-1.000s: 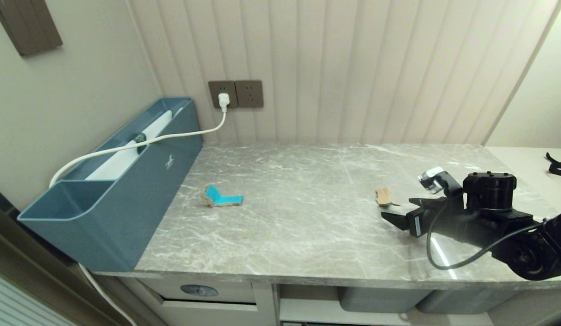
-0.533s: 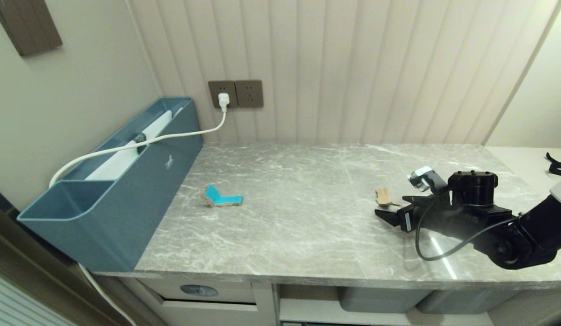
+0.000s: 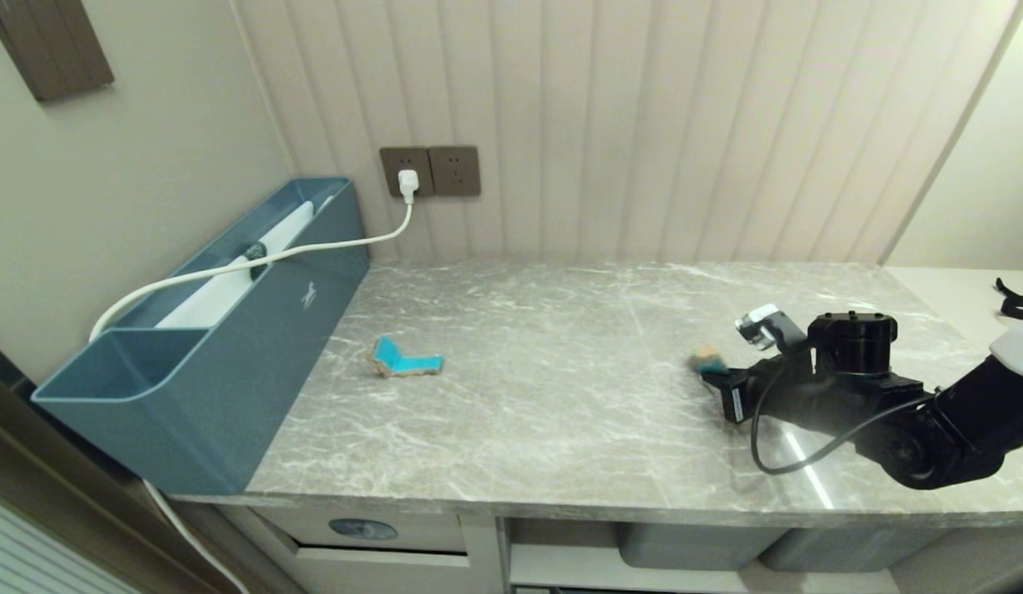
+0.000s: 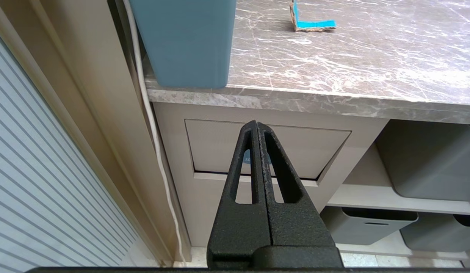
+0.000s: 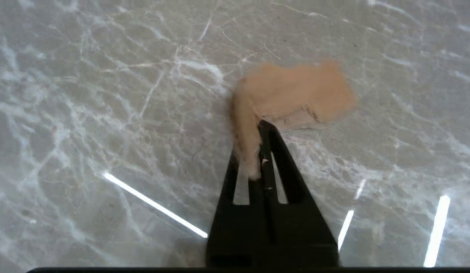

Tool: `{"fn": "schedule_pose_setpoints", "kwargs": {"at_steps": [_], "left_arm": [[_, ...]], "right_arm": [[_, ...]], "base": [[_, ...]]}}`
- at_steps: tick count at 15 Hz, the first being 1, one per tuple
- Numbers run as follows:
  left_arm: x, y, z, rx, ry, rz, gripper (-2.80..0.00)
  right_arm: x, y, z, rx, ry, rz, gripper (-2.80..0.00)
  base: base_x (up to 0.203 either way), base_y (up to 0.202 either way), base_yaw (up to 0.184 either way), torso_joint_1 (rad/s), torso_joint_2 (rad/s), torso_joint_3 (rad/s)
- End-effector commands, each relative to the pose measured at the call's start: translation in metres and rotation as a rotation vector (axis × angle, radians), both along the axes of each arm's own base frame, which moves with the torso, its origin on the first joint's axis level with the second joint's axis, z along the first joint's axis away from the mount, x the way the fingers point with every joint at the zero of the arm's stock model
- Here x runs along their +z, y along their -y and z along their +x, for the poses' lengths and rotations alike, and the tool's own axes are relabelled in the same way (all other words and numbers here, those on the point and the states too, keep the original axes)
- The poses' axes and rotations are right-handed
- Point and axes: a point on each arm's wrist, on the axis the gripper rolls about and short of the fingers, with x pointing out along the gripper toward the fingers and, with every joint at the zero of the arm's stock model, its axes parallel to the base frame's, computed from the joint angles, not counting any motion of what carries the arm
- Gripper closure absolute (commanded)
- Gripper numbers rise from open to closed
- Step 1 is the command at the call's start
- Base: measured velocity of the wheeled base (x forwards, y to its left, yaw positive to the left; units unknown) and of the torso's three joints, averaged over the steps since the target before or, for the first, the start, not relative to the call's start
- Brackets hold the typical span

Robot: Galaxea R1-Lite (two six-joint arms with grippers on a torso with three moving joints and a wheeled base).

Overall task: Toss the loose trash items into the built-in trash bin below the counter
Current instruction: Pick up the garbage, then hand it to the other hand

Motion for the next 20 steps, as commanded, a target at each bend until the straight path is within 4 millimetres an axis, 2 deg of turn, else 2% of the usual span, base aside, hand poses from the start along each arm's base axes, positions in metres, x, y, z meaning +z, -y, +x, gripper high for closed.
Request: {"fn": "schedule_pose_setpoints", "kwargs": {"at_steps": [1,6,10,13,16,20], "left_arm": [[0.0,0.0,0.0,0.0,-0.003,-0.001,0.0],[0.0,0.0,0.0,0.0,-0.003,-0.001,0.0],[0.0,0.0,0.0,0.0,-0.003,-0.001,0.0],[0.0,0.0,0.0,0.0,-0.003,-0.001,0.0],[0.0,0.0,0.0,0.0,-0.003,-0.001,0.0],[0.0,0.0,0.0,0.0,-0.003,-0.001,0.0]], "right_arm": [[0.0,-0.001,0.003,0.004,0.007,0.001,0.0],[0.008,-0.001,0.003,0.007,0.037,0.005,0.0],[0.04,-0.003,-0.012,0.022,0.122,0.025,0.0],[0.061,-0.018,-0.028,0.111,0.308,0.082,0.0],[0.068,-0.05,-0.067,0.239,0.334,0.256,0.0],[0.074,-0.048,-0.118,0.279,0.331,0.3,0.0]], "base": [[0.0,0.0,0.0,0.0,0.0,0.0],[0.0,0.0,0.0,0.0,0.0,0.0],[0.0,0.0,0.0,0.0,0.0,0.0],[0.0,0.0,0.0,0.0,0.0,0.0],[0.0,0.0,0.0,0.0,0.0,0.0],[0.0,0.0,0.0,0.0,0.0,0.0]]}}
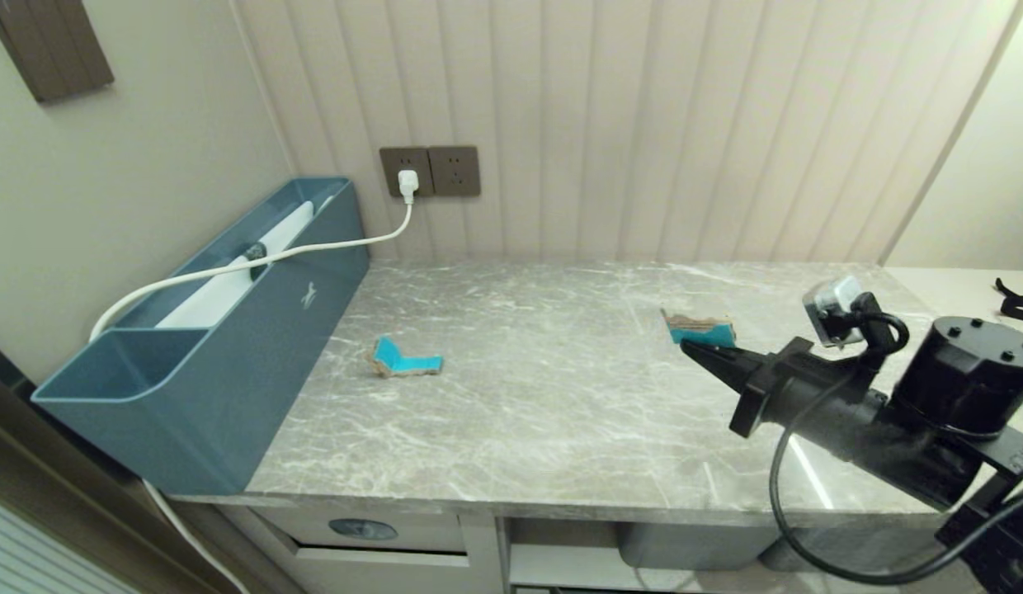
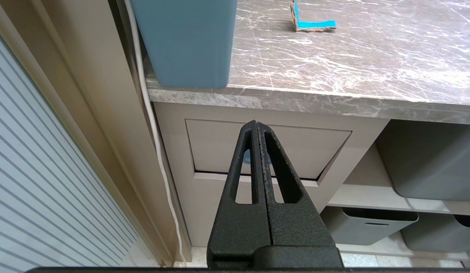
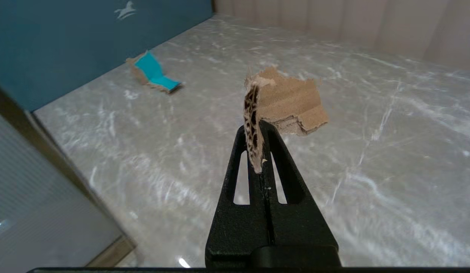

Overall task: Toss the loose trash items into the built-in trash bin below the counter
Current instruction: Hand it to the other hand

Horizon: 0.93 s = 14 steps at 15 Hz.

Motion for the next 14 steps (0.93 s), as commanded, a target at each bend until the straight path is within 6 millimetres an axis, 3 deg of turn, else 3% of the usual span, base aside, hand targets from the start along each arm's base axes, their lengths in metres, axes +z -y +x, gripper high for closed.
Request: {"fn": "schedule_pose_setpoints", "kwargs": {"at_steps": [1,4,10,12,14], "left_arm": [[0.0,0.0,0.0,0.0,-0.003,-0.001,0.0],[0.0,0.0,0.0,-0.014,-0.007,0.002,0.0],[0.004,0.0,-0.001,-0.011,0.017,-0.01,0.0],[0.04,0.0,-0.011,-0.018,0.122,-0.047,0.0],[0.096,0.0,-0.017,-0.04,0.193,-0.106,0.0]], "right_arm": [[0.008,0.006,-0.023,0.009,0.024,0.009,0.0],[0.0,0.011,-0.038,0.011,-0.013,0.001,0.0],[-0.001,0.003,-0.042,0.058,-0.018,0.002,0.0],[0.002,-0.007,-0.046,0.101,-0.012,0.012,0.0],[0.003,-0.012,-0.048,0.13,-0.051,0.057,0.0]], "base": [[0.0,0.0,0.0,0.0,0.0,0.0],[0.0,0.0,0.0,0.0,0.0,0.0],[0.0,0.0,0.0,0.0,0.0,0.0],[0.0,0.0,0.0,0.0,0.0,0.0],[0.0,0.0,0.0,0.0,0.0,0.0]]}}
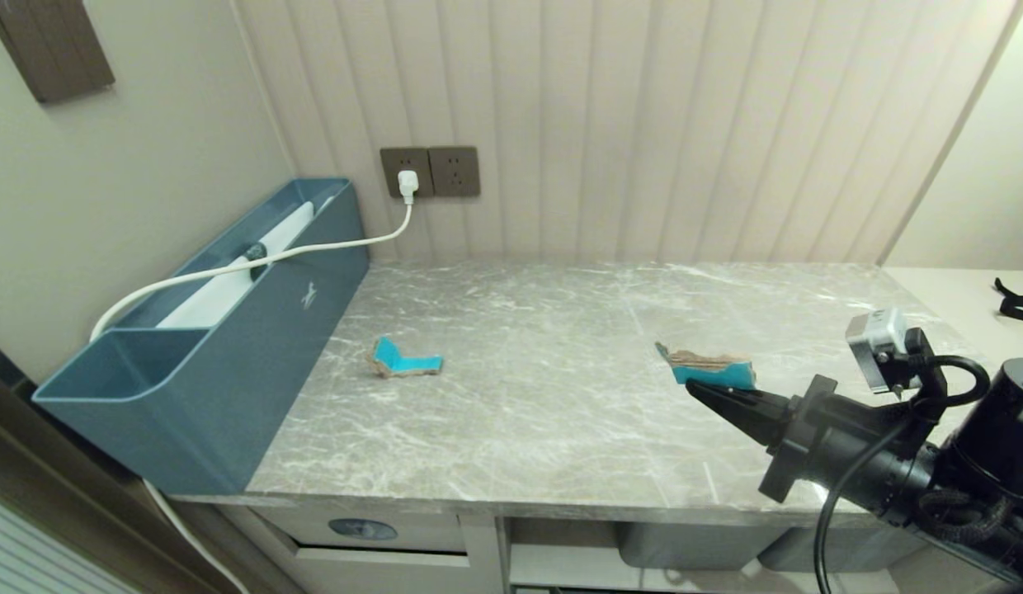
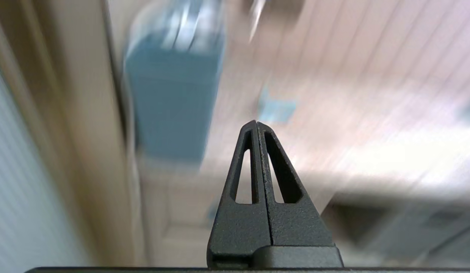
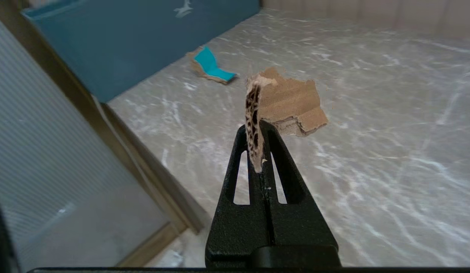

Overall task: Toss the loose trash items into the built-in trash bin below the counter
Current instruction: Hand it to the other hand

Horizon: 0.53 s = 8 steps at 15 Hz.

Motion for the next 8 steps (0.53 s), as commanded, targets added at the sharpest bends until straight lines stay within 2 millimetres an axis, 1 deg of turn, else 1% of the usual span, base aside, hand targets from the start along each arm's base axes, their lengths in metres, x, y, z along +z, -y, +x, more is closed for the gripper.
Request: {"fn": "schedule_pose_setpoints", "kwargs": {"at_steps": [1,2,3,4,5,6,7,8], "left_arm": [[0.053,-0.001,0.006,-0.029,0.015,-0.037,0.0],[0.086,-0.001,0.017,-0.069,0.004,-0.079,0.0],[0.112,0.0,0.034,-0.116,-0.027,-0.123,0.0],[0.133,0.002,0.056,-0.179,-0.073,-0.177,0.0],[0.146,0.008,0.077,-0.257,-0.131,-0.231,0.0],[0.152,0.018,0.097,-0.367,-0.205,-0.292,0.0],[0.153,0.03,0.114,-0.477,-0.296,-0.365,0.0],[0.151,0.04,0.126,-0.565,-0.384,-0.446,0.0]], "right_arm": [[0.004,-0.006,-0.002,0.031,-0.005,0.032,0.0],[0.007,-0.009,0.002,0.033,-0.001,0.048,0.0],[0.012,-0.011,0.007,0.035,-0.002,0.07,0.0],[0.018,-0.014,0.011,0.035,-0.014,0.105,0.0],[0.021,-0.015,0.014,0.025,-0.036,0.138,0.0],[0.022,-0.016,0.015,0.022,-0.059,0.165,0.0],[0.022,-0.016,0.016,0.024,-0.088,0.193,0.0],[0.023,-0.017,0.016,0.026,-0.101,0.207,0.0]], "base": [[0.0,0.0,0.0,0.0,0.0,0.0],[0.0,0.0,0.0,0.0,0.0,0.0],[0.0,0.0,0.0,0.0,0.0,0.0],[0.0,0.0,0.0,0.0,0.0,0.0],[0.0,0.0,0.0,0.0,0.0,0.0],[0.0,0.0,0.0,0.0,0.0,0.0],[0.0,0.0,0.0,0.0,0.0,0.0],[0.0,0.0,0.0,0.0,0.0,0.0]]}}
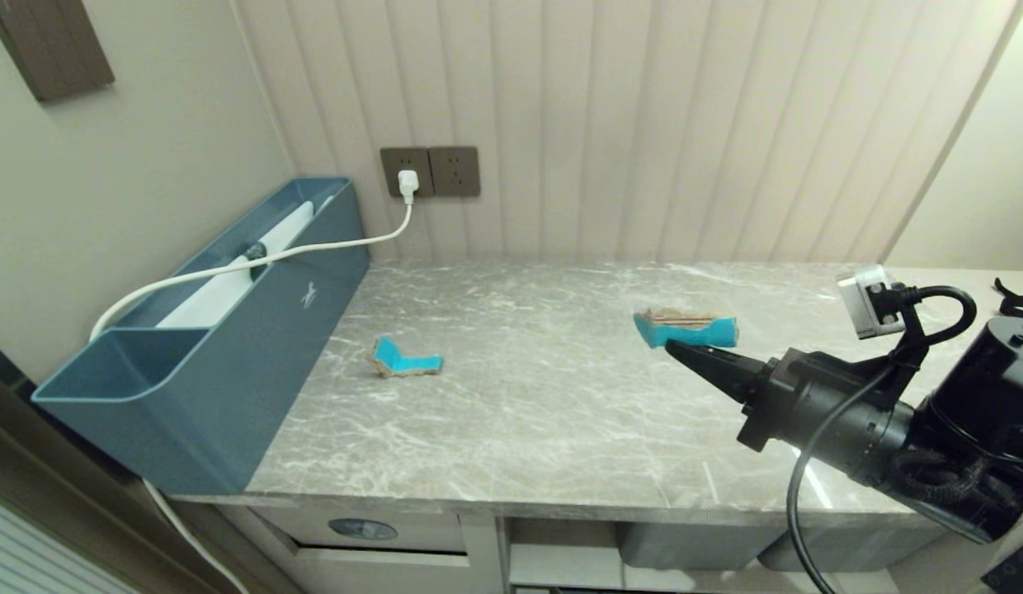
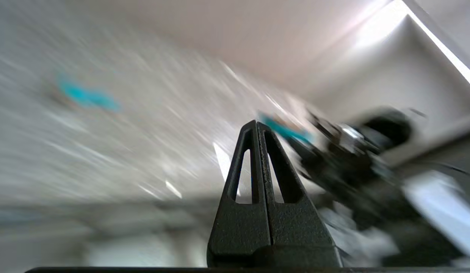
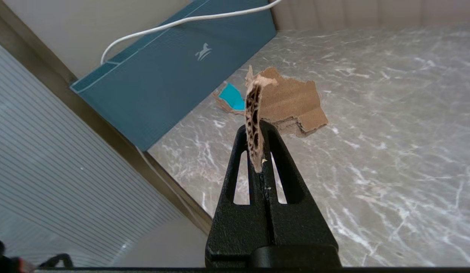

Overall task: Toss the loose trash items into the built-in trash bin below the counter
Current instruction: Hand it to the other hand

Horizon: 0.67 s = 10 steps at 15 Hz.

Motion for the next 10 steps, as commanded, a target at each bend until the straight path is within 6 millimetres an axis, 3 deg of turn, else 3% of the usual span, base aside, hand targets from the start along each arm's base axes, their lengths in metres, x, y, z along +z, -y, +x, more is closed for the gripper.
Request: {"fn": "schedule_pose_setpoints", "kwargs": {"at_steps": [1,3,5,7,10], "left_arm": [[-0.008,0.028,0.047,-0.132,-0.227,-0.067,0.0],[-0.012,0.044,0.075,-0.205,-0.337,-0.166,0.0],[-0.014,0.06,0.103,-0.243,-0.362,-0.253,0.0],[-0.018,0.073,0.116,-0.339,-0.38,-0.28,0.0],[-0.03,0.079,0.125,-0.392,-0.435,-0.264,0.0]], "right_arm": [[0.0,-0.001,0.001,0.006,-0.022,0.021,0.0],[0.004,-0.002,0.004,0.007,-0.079,0.05,0.0],[0.021,-0.006,0.01,0.02,-0.105,0.119,0.0],[0.041,-0.01,0.014,0.044,-0.164,0.205,0.0],[0.049,-0.015,0.013,0.077,-0.208,0.237,0.0]], "base": [[0.0,0.0,0.0,0.0,0.0,0.0],[0.0,0.0,0.0,0.0,0.0,0.0],[0.0,0.0,0.0,0.0,0.0,0.0],[0.0,0.0,0.0,0.0,0.0,0.0],[0.0,0.0,0.0,0.0,0.0,0.0]]}}
